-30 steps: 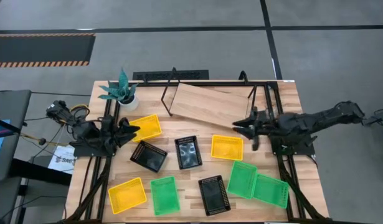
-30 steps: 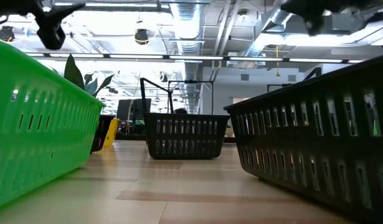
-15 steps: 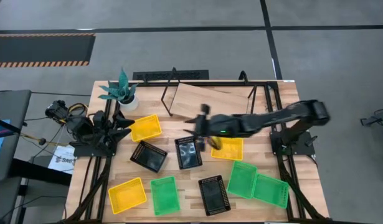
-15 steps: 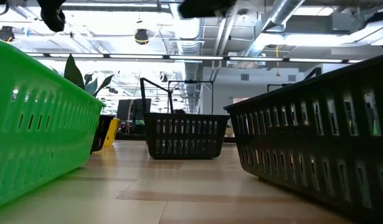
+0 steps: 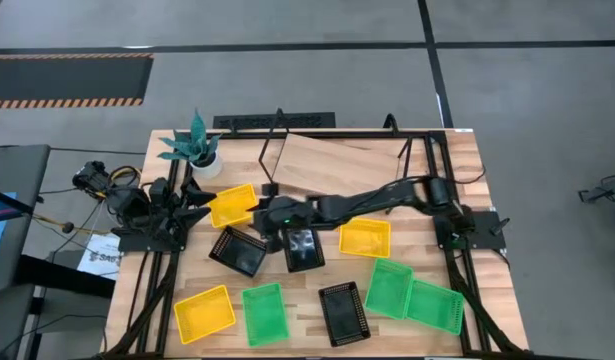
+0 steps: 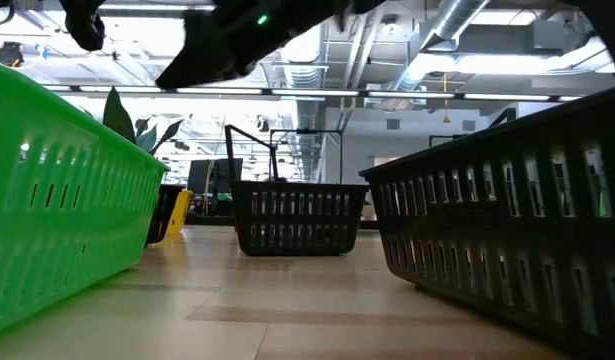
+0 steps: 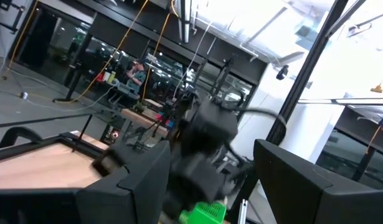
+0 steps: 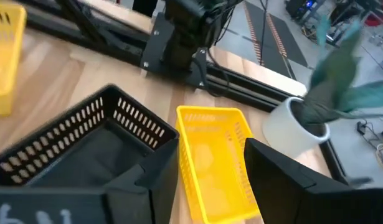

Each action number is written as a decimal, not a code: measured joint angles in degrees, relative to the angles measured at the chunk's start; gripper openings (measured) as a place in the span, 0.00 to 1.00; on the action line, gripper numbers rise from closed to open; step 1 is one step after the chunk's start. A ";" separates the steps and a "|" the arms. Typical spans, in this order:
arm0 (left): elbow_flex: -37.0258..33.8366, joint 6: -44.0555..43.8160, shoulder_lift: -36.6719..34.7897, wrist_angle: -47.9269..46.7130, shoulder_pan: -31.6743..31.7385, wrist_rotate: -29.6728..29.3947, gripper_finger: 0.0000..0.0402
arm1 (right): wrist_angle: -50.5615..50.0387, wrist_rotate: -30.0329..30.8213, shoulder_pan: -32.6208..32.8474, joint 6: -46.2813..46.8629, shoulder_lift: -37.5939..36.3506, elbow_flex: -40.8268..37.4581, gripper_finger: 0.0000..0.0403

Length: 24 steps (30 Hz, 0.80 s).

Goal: Stack baskets on shelf by color
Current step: Put the left yellow bin into the shelf

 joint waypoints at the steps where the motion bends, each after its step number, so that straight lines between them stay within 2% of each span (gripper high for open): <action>1: 0.00 -0.02 0.00 -0.05 0.00 0.16 0.55 | 0.06 -0.02 -0.14 -0.54 1.60 1.44 0.50; 13: 0.00 -0.42 -0.02 -2.43 0.00 0.25 0.55 | -5.48 -0.15 -3.55 -3.41 15.05 14.60 0.50; 16: 0.00 -0.46 -0.02 -3.03 0.00 0.24 0.55 | -9.02 -0.49 -4.98 -3.41 16.69 16.63 0.49; 24: 0.00 -0.45 -0.02 -3.35 0.00 0.23 0.55 | -14.60 -5.93 -7.04 -1.48 17.32 17.21 0.50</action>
